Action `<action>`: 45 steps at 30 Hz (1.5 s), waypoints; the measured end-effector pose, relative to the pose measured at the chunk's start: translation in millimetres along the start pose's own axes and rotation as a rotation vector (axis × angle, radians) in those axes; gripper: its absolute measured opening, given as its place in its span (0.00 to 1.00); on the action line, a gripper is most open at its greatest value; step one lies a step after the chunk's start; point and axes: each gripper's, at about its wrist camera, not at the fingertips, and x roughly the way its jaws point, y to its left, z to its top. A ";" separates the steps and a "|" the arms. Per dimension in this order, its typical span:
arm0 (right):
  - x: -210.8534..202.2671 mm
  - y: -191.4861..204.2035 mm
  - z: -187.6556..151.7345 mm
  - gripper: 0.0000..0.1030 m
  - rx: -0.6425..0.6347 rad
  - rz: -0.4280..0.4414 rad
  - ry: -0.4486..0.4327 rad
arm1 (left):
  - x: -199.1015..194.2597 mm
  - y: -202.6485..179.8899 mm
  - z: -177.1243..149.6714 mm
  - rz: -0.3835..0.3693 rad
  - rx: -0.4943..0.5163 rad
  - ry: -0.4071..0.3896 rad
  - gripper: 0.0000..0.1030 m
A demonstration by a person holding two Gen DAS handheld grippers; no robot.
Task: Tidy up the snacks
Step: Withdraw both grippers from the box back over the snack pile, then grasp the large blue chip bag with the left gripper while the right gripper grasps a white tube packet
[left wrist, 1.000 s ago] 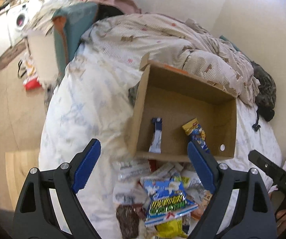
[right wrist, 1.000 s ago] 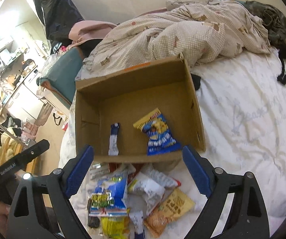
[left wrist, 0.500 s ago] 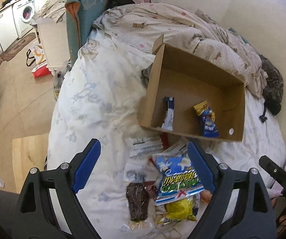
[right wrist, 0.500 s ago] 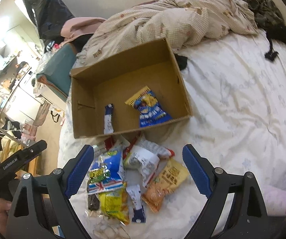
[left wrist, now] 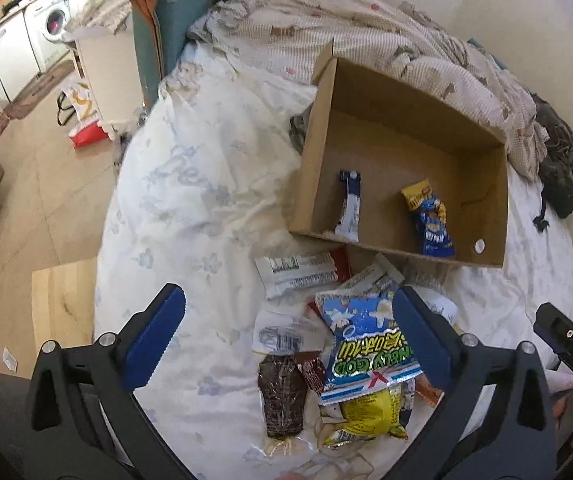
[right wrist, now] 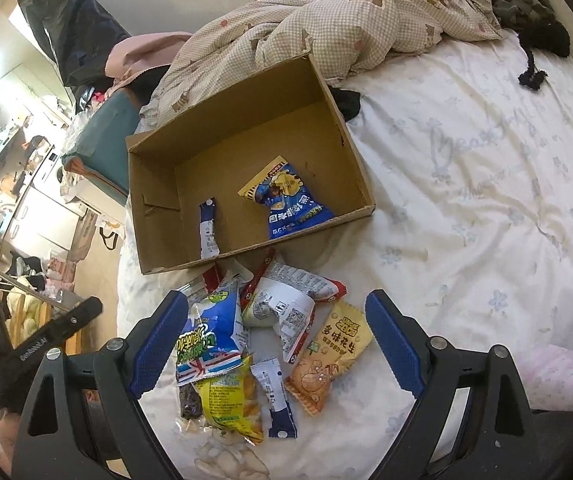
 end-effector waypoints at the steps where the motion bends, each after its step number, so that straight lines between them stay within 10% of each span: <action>1: 0.4 0.0 0.0 0.90 0.002 0.003 0.002 | 2.9 0.5 -1.5 -0.002 -0.004 0.012 0.99; 16: 12.9 -9.4 -1.4 0.90 0.006 -0.034 0.036 | 78.7 -55.3 -16.3 -0.118 0.019 0.323 0.99; 24: 7.5 -23.4 -3.8 0.90 0.046 -0.041 0.040 | 119.2 -81.0 -23.6 0.011 0.062 0.441 0.99; 28: 7.1 -27.5 -1.8 0.90 0.081 -0.014 0.046 | 123.0 -86.8 -28.1 0.028 0.106 0.452 0.61; 45: 10.8 -41.8 0.3 0.90 0.202 0.031 0.060 | -5.8 -60.8 -7.7 -0.015 0.235 0.194 0.58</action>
